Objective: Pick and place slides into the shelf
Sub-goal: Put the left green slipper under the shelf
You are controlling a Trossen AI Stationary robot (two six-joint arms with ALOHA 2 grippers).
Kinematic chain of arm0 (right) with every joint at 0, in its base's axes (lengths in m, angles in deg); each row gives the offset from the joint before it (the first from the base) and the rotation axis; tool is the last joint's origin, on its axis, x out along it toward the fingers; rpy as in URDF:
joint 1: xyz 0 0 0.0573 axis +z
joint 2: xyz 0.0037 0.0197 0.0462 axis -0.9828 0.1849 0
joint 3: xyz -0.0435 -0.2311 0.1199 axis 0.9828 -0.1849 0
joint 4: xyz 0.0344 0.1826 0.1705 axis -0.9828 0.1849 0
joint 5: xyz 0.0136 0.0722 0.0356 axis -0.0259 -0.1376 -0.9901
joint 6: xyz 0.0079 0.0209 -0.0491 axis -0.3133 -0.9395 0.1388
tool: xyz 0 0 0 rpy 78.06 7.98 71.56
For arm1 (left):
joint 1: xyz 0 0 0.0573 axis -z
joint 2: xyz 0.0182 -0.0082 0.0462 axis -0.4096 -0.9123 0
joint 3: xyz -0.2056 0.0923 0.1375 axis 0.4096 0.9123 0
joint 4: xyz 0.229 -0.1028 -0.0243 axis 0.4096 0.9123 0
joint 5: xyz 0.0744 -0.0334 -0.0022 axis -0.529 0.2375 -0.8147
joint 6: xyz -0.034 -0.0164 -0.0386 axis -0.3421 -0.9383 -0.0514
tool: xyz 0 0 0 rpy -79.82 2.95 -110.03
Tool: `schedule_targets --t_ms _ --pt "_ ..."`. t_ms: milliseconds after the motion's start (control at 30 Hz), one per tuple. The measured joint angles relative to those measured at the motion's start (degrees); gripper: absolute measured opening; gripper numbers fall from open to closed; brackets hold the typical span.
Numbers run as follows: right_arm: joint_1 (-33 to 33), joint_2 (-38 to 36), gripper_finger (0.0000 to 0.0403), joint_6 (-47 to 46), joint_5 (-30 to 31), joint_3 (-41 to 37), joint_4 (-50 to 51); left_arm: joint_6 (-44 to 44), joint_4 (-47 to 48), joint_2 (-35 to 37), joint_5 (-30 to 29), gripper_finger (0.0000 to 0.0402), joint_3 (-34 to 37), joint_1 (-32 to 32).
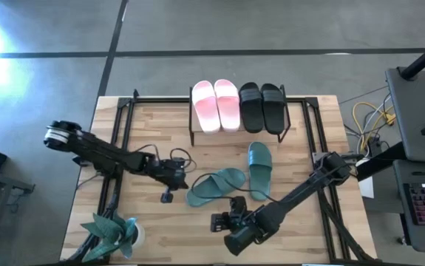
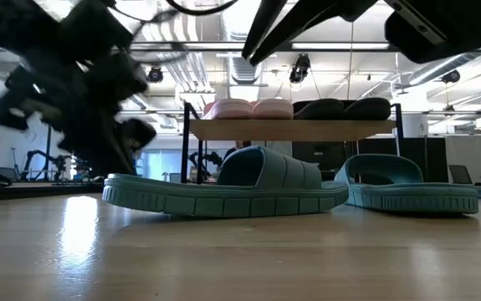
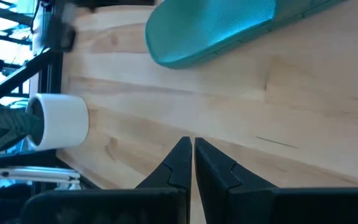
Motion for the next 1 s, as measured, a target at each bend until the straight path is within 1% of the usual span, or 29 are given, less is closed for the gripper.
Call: schedule_targets --t_ms 133,233,333,400,467,633,733,833,1000 --pt "-0.1 0.0 0.0012 0.9 -1.2 0.6 -0.2 0.1 -0.2 -7.1 -0.1 0.0000 -1.9 -0.6" --pt "-0.1 0.0 0.0012 1.5 -1.6 1.0 0.0 0.2 -1.0 -10.5 0.5 0.0000 -3.4 -0.6" --pt "-0.1 0.0 0.0012 1.5 -1.8 1.1 0.0 0.1 -3.0 -12.7 4.5 0.0000 -5.0 -0.5" --pt "-0.1 0.0 0.0012 1.0 -3.4 0.9 1.1 -0.5 -3.2 -13.5 6.6 0.0000 -6.8 -0.1" --pt "-0.1 0.0 0.0012 -0.6 -4.5 0.3 3.3 -1.3 -3.9 -13.8 7.5 0.0000 -8.4 0.5" --pt "-0.6 0.0 0.0012 -6.9 -4.4 -1.8 9.4 -1.3 -5.2 -15.0 7.6 0.0000 -11.8 1.3" --pt "-1.1 0.0 0.0012 -7.7 -4.3 -2.4 9.6 -1.4 -6.9 -15.9 7.6 0.0000 -12.9 1.3" --pt "-1.4 0.0 0.0012 -5.3 -5.7 -2.3 6.9 -1.5 -6.1 -15.5 7.6 0.0000 -13.3 1.4" --pt "-1.4 0.0 0.0012 0.5 -11.5 -1.9 -2.5 0.2 1.7 -8.6 7.6 0.0000 -12.0 1.9"
